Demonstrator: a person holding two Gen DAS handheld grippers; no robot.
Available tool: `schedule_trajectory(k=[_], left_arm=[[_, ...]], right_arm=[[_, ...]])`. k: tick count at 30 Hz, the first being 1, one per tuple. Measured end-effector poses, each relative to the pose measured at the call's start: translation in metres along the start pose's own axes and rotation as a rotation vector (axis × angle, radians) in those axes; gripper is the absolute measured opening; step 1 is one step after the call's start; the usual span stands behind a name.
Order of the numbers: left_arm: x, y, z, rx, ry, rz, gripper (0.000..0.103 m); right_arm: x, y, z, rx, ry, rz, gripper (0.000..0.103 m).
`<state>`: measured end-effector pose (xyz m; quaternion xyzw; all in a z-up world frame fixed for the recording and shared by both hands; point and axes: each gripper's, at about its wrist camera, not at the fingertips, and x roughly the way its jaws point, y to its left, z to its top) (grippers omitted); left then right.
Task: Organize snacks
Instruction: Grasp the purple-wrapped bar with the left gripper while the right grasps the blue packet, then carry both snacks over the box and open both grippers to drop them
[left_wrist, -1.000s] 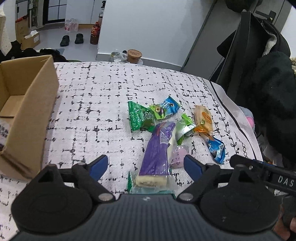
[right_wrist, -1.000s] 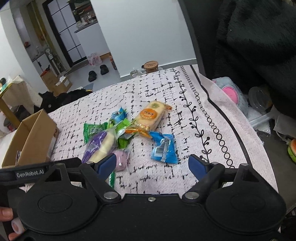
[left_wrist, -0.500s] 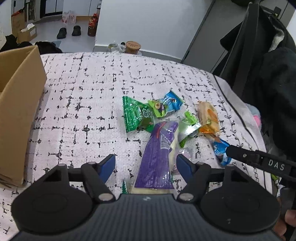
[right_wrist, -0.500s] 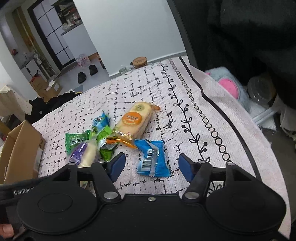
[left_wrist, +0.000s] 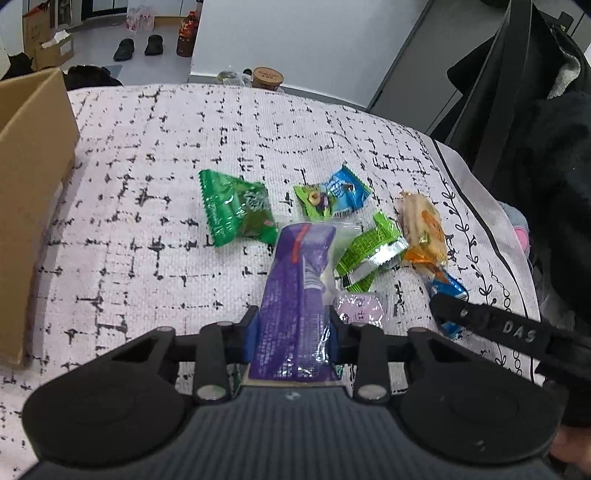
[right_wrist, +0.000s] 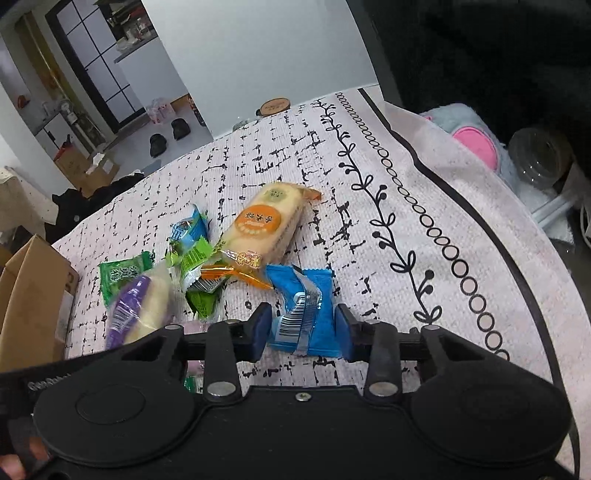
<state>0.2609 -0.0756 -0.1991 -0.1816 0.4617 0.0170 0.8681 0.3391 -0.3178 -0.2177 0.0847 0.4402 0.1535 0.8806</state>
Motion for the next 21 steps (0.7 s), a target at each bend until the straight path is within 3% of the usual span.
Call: schedule_trajectory(k=[21], left_arm=[[-0.057,0.017,0.009,-0.029,-0.094,0.003,0.033]], right_arm=[[-0.037,0.019,-0.007,0.068,-0.097,0.107,0.024]])
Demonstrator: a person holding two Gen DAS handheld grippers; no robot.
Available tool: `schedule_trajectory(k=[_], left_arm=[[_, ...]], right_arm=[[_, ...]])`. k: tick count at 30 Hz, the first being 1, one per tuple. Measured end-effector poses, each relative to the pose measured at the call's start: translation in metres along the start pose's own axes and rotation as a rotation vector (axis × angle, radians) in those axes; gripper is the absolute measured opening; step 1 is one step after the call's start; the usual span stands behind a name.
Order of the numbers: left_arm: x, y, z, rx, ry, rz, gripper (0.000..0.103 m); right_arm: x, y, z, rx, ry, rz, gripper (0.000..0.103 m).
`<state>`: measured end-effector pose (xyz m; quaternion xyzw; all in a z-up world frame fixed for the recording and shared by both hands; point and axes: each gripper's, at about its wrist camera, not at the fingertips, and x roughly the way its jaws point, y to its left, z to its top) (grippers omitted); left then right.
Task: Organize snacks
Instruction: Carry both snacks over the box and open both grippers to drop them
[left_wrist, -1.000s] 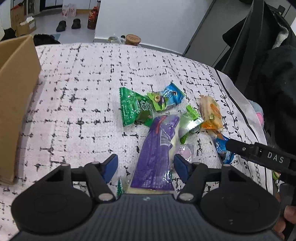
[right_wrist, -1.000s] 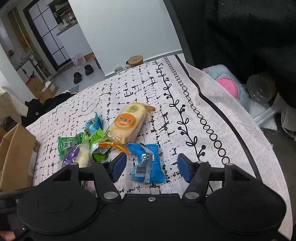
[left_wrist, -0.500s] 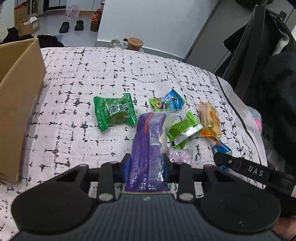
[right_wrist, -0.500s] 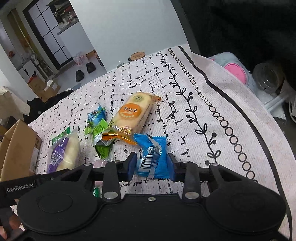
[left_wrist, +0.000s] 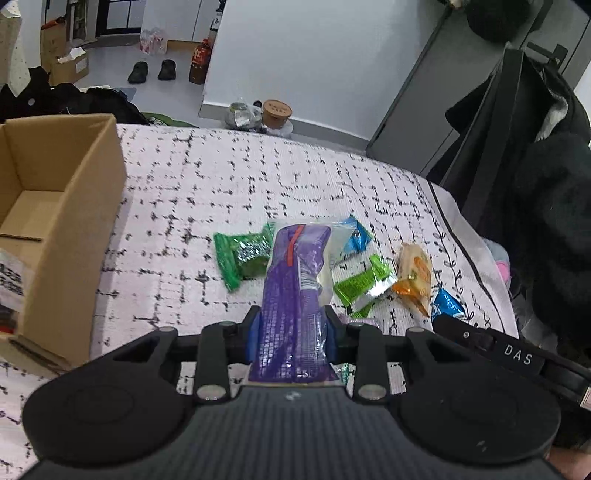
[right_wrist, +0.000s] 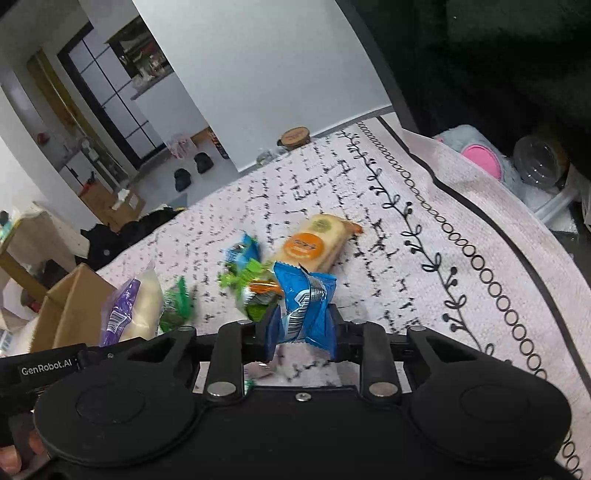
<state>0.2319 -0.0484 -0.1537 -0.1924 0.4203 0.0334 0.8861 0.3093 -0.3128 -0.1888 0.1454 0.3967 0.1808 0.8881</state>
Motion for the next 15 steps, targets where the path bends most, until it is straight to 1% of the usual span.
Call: schedule_trajectory(k=[7,15], left_arm=[[-0.023,0.011,0.008,-0.009,-0.04,0.006,0.033],[-0.045,0.032,0.021,-0.032,-0.089,0.032,0.033]], right_arm=[[-0.005,0.016,0.004,0.003,-0.026,0.049,0.023],[-0.002,0.042,0.009,-0.031,-0.051,0.102,0.023]])
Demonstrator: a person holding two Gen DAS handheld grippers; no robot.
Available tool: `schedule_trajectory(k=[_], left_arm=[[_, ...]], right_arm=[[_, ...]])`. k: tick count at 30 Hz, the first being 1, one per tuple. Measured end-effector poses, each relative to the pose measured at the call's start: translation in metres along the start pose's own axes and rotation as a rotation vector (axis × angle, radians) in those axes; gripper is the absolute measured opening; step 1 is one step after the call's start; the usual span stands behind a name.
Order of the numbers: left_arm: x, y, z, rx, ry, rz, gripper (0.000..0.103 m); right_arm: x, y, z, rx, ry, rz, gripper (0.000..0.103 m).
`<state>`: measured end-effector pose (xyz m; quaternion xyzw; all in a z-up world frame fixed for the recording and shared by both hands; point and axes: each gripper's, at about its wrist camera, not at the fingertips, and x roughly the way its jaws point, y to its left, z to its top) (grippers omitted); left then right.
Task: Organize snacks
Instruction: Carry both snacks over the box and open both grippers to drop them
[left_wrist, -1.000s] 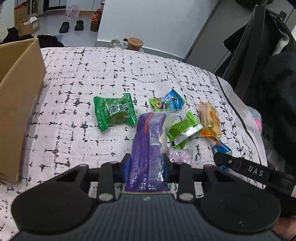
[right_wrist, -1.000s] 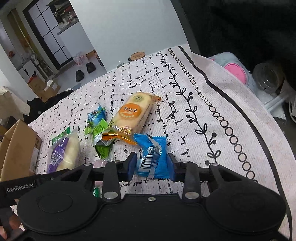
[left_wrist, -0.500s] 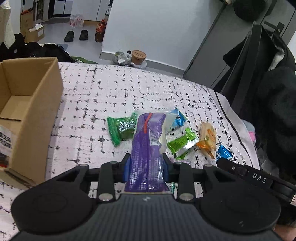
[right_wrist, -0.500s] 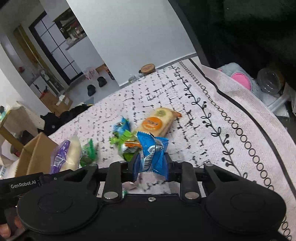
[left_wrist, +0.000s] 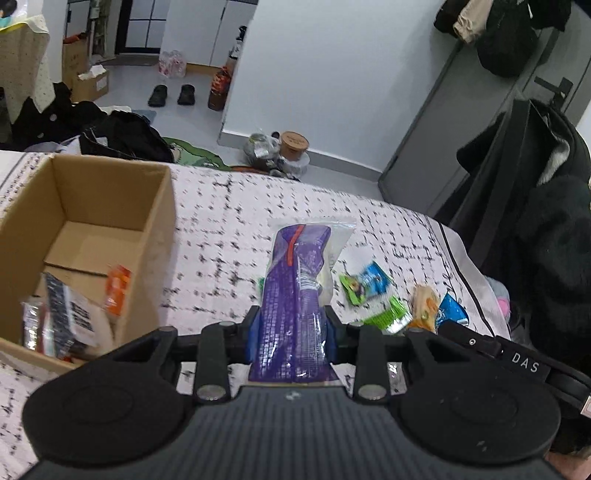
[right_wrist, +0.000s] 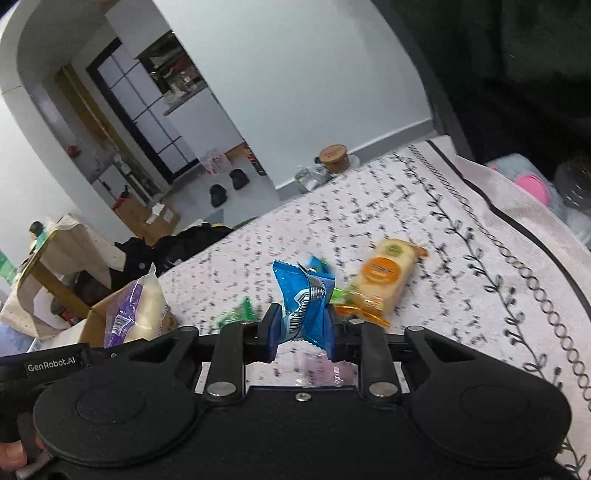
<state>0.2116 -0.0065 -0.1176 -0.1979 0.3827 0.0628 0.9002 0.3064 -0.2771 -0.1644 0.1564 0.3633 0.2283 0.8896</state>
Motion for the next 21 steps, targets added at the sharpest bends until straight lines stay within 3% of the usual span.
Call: schedule_trajectory(k=[21], left_arm=[[-0.034,0.055,0.028,-0.044,-0.092,0.074,0.033]], right_arm=[[0.022,0.074,0.004,-0.122,-0.003,0.142,0.023]])
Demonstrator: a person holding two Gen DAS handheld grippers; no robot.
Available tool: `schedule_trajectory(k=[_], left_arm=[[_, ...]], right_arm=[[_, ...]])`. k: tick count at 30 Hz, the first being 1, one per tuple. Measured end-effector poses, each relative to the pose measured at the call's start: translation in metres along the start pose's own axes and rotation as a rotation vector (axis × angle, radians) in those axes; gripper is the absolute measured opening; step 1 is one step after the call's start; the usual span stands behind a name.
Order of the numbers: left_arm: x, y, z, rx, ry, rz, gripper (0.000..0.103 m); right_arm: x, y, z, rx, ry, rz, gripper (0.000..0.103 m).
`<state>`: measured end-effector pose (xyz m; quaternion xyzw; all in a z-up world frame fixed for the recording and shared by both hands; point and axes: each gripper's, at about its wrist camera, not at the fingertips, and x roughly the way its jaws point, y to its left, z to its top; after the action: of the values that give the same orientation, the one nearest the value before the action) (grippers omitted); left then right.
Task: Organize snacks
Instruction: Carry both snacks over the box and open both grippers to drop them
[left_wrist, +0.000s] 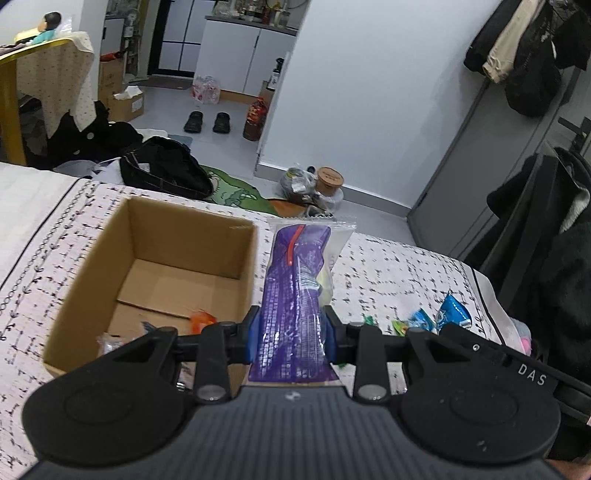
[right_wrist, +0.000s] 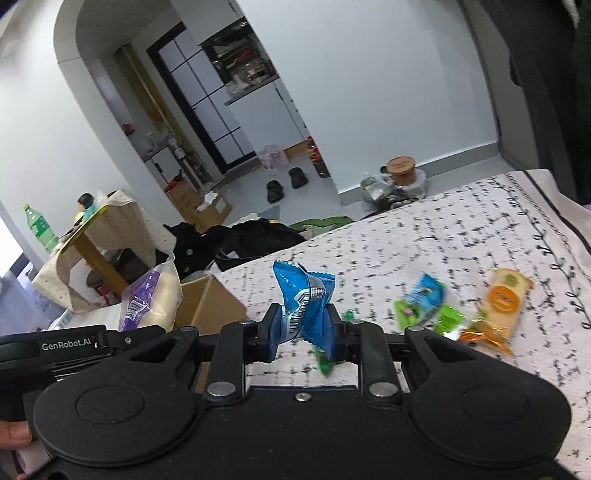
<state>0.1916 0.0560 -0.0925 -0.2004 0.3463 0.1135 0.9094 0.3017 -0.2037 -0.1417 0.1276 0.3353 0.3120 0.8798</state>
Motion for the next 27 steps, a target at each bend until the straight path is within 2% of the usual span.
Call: schedule_trajectory(k=[9,17,27], left_arm=[[-0.007,0.036,0.011,-0.02,-0.017,0.065,0.033],[-0.01,0.073,0.019,-0.056,-0.02,0.139,0.032],[-0.013,0.091,0.024,-0.059,-0.008,0.159,0.031]], right_arm=[[0.017,0.031,0.002,-0.042,0.0,0.05,0.023],[0.039,0.067,-0.002,-0.111,0.041,0.122,0.023],[0.053,0.099,-0.009,-0.176,0.079,0.165,0.023]])
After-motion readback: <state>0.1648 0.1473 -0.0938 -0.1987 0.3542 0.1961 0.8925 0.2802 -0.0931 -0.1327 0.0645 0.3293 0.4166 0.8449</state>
